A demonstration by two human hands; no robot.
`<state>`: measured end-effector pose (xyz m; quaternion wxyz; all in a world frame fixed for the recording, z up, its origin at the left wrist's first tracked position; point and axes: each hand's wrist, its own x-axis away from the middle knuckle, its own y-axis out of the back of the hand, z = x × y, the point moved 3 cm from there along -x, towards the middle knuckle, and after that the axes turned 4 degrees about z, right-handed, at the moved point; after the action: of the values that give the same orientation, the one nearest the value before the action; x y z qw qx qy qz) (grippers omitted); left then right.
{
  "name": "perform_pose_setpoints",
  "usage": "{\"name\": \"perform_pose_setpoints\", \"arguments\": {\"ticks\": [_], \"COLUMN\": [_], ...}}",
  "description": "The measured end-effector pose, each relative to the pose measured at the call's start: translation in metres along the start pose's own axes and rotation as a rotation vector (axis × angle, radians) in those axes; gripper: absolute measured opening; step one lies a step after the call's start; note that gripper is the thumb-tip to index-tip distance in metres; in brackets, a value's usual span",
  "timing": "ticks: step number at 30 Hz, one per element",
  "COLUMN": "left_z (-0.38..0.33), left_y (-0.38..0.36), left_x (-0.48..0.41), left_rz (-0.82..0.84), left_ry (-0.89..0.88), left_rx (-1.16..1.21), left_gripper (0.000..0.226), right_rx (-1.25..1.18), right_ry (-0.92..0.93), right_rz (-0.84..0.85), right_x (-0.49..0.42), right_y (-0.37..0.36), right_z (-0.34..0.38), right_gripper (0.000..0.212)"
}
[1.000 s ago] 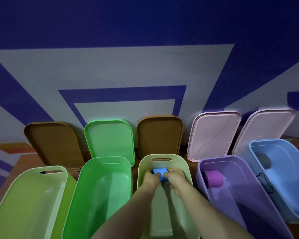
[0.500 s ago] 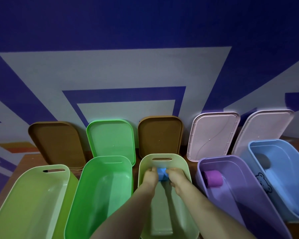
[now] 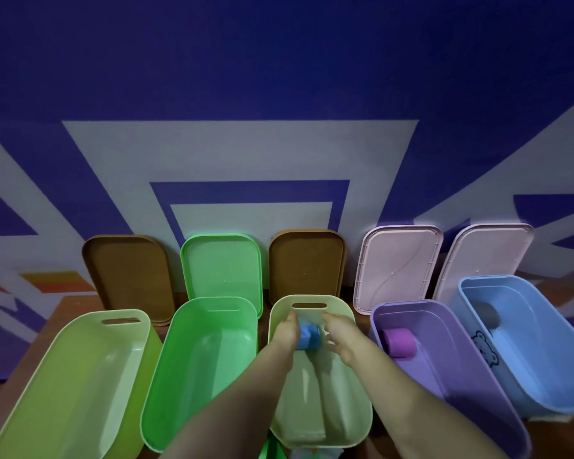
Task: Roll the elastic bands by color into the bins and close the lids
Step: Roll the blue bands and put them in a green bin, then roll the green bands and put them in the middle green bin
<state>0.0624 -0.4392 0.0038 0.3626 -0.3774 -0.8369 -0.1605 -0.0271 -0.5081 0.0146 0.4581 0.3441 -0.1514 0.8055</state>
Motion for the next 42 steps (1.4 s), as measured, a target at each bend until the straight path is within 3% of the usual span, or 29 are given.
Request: {"name": "perform_pose_setpoints", "arguments": {"ticks": [5,11,16,20,27,34,42], "left_z": [-0.015,-0.045,-0.068,-0.077,-0.061,-0.015,0.023], "left_y": [0.009,0.039,0.081,0.116,0.156,0.181,0.193], "left_x": [0.048,0.104,0.157,0.193,0.237,0.241,0.222], "left_rz": [0.034,0.067,0.041,-0.007,-0.073,-0.078,-0.089], "left_ry": [-0.03,-0.262,-0.391,-0.555,-0.773,-0.802,-0.736], "left_rx": [-0.074,-0.184,-0.259,-0.429,-0.746,-1.0,-1.134], "left_gripper": [0.055,0.04,0.008,0.029,0.03,0.033,0.033], "right_rx": [0.041,0.107,0.215,0.317,0.563,0.802,1.076], "right_ry": [0.055,0.212,0.408,0.622,0.801,0.862,0.77], "right_rz": [0.023,0.043,0.024,-0.052,-0.116,-0.061,0.054], "right_x": [0.038,0.096,0.155,0.2,0.248,0.264,0.245], "right_y": [0.0,-0.003,-0.013,-0.023,-0.057,-0.091,-0.097], "right_z": [0.016,0.044,0.071,0.077,0.059,0.018,-0.022], "right_gripper": [0.038,0.041,0.035,0.023,0.028,0.029,0.038]}}
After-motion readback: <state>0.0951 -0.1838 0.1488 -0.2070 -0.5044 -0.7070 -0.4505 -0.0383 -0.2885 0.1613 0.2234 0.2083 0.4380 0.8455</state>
